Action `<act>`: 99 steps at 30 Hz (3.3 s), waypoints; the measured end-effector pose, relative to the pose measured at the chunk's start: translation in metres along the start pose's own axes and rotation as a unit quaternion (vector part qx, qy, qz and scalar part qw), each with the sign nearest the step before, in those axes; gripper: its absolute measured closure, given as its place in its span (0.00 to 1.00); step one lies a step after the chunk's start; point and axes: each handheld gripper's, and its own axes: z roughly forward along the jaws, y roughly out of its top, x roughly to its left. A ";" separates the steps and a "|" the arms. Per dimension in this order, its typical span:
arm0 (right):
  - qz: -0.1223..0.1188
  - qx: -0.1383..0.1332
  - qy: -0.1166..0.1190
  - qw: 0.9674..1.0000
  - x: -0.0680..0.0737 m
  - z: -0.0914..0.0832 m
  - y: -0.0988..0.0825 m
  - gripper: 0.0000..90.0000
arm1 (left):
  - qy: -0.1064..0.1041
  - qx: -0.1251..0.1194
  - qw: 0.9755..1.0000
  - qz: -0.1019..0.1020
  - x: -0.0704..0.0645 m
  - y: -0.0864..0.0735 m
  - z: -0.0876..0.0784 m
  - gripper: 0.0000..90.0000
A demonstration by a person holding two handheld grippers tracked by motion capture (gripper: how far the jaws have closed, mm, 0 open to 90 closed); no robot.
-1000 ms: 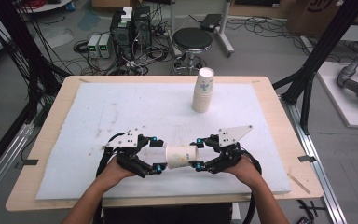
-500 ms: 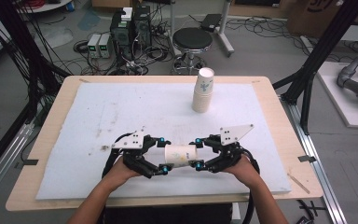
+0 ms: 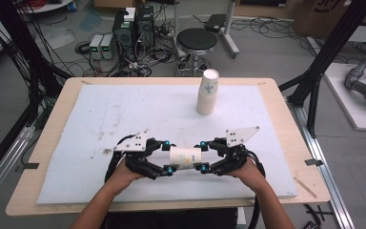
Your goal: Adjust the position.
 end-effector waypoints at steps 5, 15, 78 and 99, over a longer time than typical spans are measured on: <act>0.022 -0.008 -0.016 1.000 0.001 0.001 0.003 0.23 | 0.004 0.019 1.000 -0.006 0.001 0.003 -0.002 0.34; 0.002 0.021 -0.047 0.999 0.006 0.003 0.012 0.22 | 0.035 0.113 0.993 -0.014 0.004 0.022 -0.010 0.35; -0.126 0.272 -0.077 0.951 0.002 0.077 0.046 0.29 | 0.047 0.392 0.916 0.072 0.005 0.083 0.023 0.36; -0.112 0.266 -0.064 0.955 0.000 0.079 0.042 0.40 | 0.042 0.375 0.924 0.067 0.004 0.079 0.025 0.34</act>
